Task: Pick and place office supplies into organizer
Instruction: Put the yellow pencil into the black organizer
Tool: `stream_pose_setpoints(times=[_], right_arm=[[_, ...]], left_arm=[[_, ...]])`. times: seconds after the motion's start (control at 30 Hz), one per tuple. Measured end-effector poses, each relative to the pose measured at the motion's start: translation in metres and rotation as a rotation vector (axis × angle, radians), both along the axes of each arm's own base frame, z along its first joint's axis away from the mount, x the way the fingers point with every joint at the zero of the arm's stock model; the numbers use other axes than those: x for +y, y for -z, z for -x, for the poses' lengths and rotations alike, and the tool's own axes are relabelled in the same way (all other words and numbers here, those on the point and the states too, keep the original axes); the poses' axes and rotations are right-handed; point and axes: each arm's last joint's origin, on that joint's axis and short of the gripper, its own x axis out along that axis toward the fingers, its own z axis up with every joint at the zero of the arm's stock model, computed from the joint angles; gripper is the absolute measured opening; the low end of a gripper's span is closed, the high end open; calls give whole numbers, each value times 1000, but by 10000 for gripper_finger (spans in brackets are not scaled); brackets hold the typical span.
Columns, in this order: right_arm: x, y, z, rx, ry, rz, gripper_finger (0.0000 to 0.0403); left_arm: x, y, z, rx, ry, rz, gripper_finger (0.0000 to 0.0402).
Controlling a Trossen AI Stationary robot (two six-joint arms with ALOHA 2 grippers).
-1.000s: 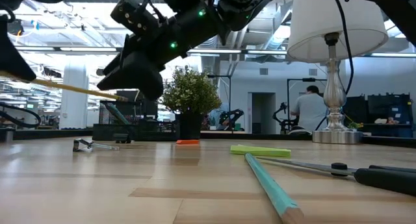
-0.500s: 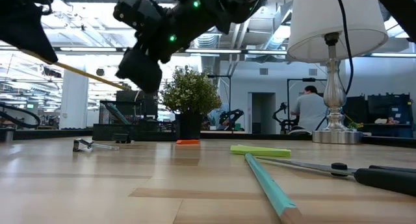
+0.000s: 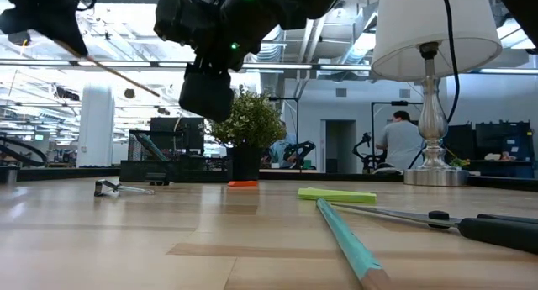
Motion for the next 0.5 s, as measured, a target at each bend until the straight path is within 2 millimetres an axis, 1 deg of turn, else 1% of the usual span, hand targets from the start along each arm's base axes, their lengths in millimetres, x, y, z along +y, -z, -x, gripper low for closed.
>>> stream_pose_setpoints(times=[0.17,0.27,0.37,0.5], right_arm=[[-6,2,0,-11,20,-31,156],[-7,4,0,-46,37,-73,157],[-6,4,-1,-55,6,-103,155],[0,5,-2,-41,-94,-156,152]], left_arm=[[14,-30,15,-42,-17,76,2],[20,-44,20,-62,-43,79,2],[24,-52,22,-64,-70,57,2],[28,-53,13,-7,-114,34,2]])
